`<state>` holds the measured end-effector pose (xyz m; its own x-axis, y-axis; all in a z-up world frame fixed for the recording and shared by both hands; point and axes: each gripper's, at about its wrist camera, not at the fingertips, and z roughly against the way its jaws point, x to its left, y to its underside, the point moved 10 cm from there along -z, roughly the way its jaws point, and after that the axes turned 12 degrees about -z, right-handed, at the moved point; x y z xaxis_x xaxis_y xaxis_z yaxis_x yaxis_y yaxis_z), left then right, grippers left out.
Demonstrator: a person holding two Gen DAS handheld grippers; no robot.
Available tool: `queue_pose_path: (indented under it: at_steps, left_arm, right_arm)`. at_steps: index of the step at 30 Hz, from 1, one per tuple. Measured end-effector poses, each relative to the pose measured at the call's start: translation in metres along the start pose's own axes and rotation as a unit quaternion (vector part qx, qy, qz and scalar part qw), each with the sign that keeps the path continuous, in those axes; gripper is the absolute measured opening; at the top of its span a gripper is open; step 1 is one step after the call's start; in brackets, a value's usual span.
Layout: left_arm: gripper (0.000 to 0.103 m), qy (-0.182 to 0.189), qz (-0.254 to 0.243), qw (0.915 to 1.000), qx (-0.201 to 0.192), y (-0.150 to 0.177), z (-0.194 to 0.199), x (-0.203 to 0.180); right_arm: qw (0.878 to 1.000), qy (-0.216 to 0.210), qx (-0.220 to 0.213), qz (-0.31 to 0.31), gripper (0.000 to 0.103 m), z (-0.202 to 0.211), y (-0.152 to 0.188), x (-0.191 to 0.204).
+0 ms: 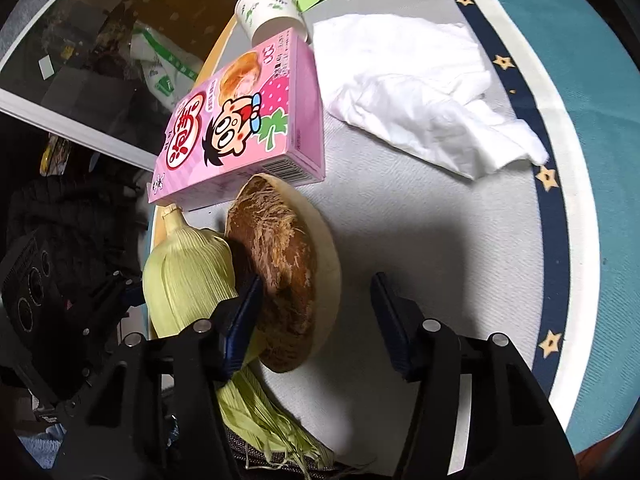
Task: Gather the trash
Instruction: 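Grasp the husked corn cob with the left tool while the right tool grasps the coconut shell, then carry corn and coconut shell over the teal bin and open both tools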
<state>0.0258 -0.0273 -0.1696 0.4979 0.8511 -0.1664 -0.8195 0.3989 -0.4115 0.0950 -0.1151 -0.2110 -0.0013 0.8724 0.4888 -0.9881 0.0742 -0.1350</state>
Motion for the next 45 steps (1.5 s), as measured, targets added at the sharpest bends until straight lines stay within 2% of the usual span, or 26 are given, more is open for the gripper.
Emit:
queue_pose_path:
  at_steps: [1,2,6,13,18,20,21,24,26,29,40,45]
  left_arm:
    - [0.099,-0.003,-0.005,1.0,0.002,0.0,-0.001,-0.002]
    - [0.099,-0.007,-0.01,0.9999,0.004,0.0,-0.002,-0.003]
    - [0.099,-0.015,-0.022,0.9996,0.013,-0.001,-0.007,-0.004]
    - [0.099,-0.024,-0.044,0.9986,0.019,-0.008,-0.015,-0.012]
    - [0.097,-0.026,-0.049,0.9983,0.017,-0.013,-0.019,-0.018]
    - [0.08,-0.02,-0.05,0.9984,0.017,-0.016,-0.021,-0.023]
    - [0.075,-0.022,-0.052,0.9983,0.018,-0.017,-0.021,-0.025]
    - [0.051,-0.027,-0.058,0.9978,0.016,-0.026,-0.021,-0.032]
    - [0.041,-0.023,-0.06,0.9978,0.014,-0.033,-0.018,-0.037]
    - [0.033,-0.025,-0.068,0.9974,0.006,-0.045,-0.01,-0.046]
    - [0.031,-0.04,-0.127,0.9906,-0.031,-0.101,0.03,-0.084]
    - [0.031,-0.041,-0.165,0.9848,-0.034,-0.13,0.026,-0.112]
  right_arm:
    - [1.0,0.002,0.0,0.003,0.039,-0.001,0.0,0.001]
    - [1.0,0.005,-0.002,0.006,0.027,-0.002,0.0,0.001]
    - [1.0,0.011,-0.011,-0.004,0.014,-0.002,-0.004,-0.006]
    - [0.998,0.012,-0.06,-0.021,0.012,0.022,-0.019,-0.023]
    - [0.994,0.012,-0.09,-0.058,0.012,0.047,-0.027,-0.056]
    - [0.992,0.008,-0.1,-0.073,0.012,0.055,-0.028,-0.067]
    - [0.991,0.004,-0.103,-0.079,0.012,0.058,-0.028,-0.072]
    - [0.989,-0.005,-0.114,-0.095,0.012,0.069,-0.029,-0.086]
    - [0.987,-0.012,-0.121,-0.104,0.012,0.077,-0.027,-0.095]
    - [0.985,-0.02,-0.129,-0.114,0.012,0.086,-0.025,-0.104]
    - [0.971,-0.061,-0.172,-0.155,0.012,0.13,-0.027,-0.138]
    - [0.963,-0.068,-0.196,-0.174,0.012,0.151,-0.026,-0.159]
